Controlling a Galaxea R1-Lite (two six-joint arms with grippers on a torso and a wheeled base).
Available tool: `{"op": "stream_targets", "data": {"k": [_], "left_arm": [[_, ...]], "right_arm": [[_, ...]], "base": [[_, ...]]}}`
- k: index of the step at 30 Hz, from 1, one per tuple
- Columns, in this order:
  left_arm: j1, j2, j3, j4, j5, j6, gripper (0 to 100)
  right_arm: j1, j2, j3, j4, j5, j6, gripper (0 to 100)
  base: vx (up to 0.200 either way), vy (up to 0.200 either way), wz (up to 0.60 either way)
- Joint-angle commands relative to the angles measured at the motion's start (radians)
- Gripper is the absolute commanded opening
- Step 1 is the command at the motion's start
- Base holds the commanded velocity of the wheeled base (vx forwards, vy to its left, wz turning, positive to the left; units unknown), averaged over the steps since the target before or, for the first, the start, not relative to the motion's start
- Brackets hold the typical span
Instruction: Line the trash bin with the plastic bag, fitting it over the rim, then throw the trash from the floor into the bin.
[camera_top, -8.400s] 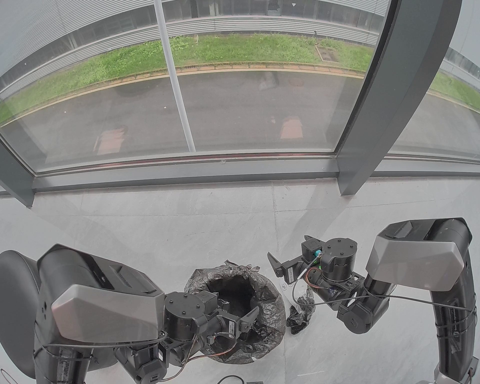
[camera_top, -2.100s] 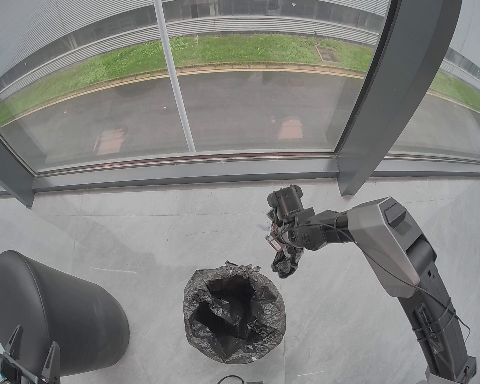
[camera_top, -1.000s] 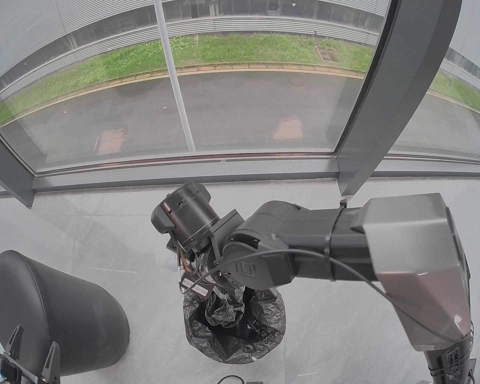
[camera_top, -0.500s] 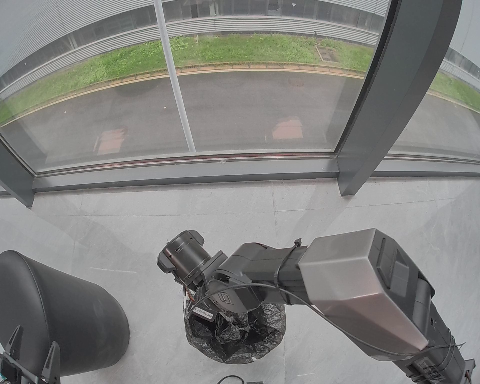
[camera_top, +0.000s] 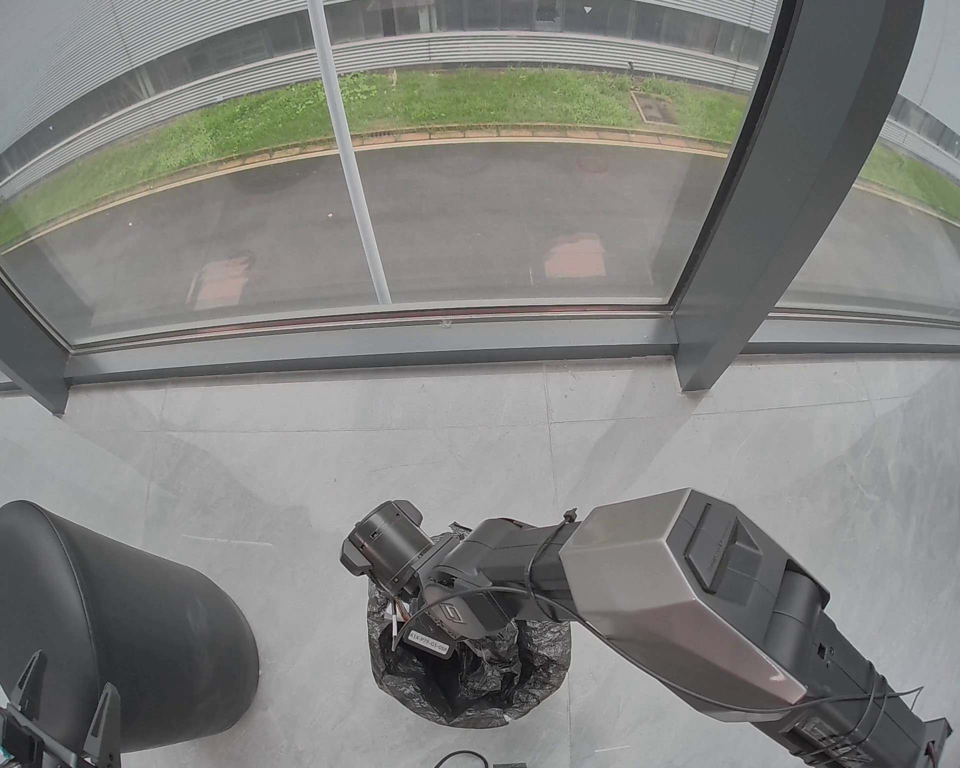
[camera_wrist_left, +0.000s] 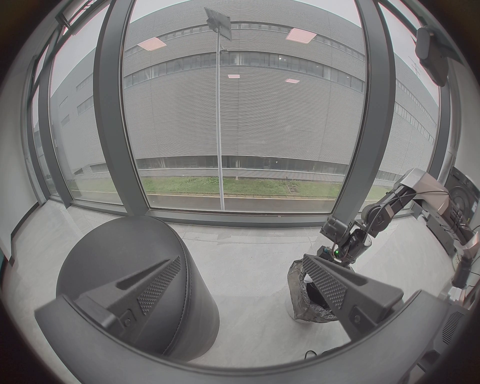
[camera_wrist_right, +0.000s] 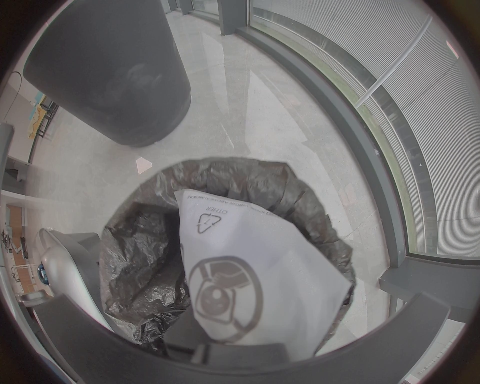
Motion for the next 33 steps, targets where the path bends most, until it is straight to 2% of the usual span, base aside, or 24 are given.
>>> {"op": "stream_targets", "data": {"k": [1,13,14,18,25,33], "left_arm": [[0.000,-0.015,0.017,0.000,0.001,0.000,100],[0.000,-0.015,0.017,0.000,0.001,0.000,100],[0.000,-0.015,0.017,0.000,0.001,0.000,100],[0.000,-0.015,0.017,0.000,0.001,0.000,100],[0.000,-0.015,0.017,0.000,0.001,0.000,100],[0.000,-0.015,0.017,0.000,0.001,0.000,100]], "right_arm": [[-0.005,0.043,0.000,-0.001,0.000,0.000,0],[-0.009,0.060,0.000,-0.001,0.000,0.000,0],[-0.009,0.060,0.000,-0.001,0.000,0.000,100],[-0.009,0.061,0.000,-0.012,0.000,0.000,100],[-0.009,0.091,0.000,-0.131,0.000,-0.003,100],[-0.006,0.095,0.000,-0.134,0.000,-0.005,100]], "base": [[0.000,0.000,0.00],[0.000,0.000,0.00],[0.000,0.000,0.00],[0.000,0.000,0.00],[0.000,0.000,0.00],[0.000,0.000,0.00]]}}
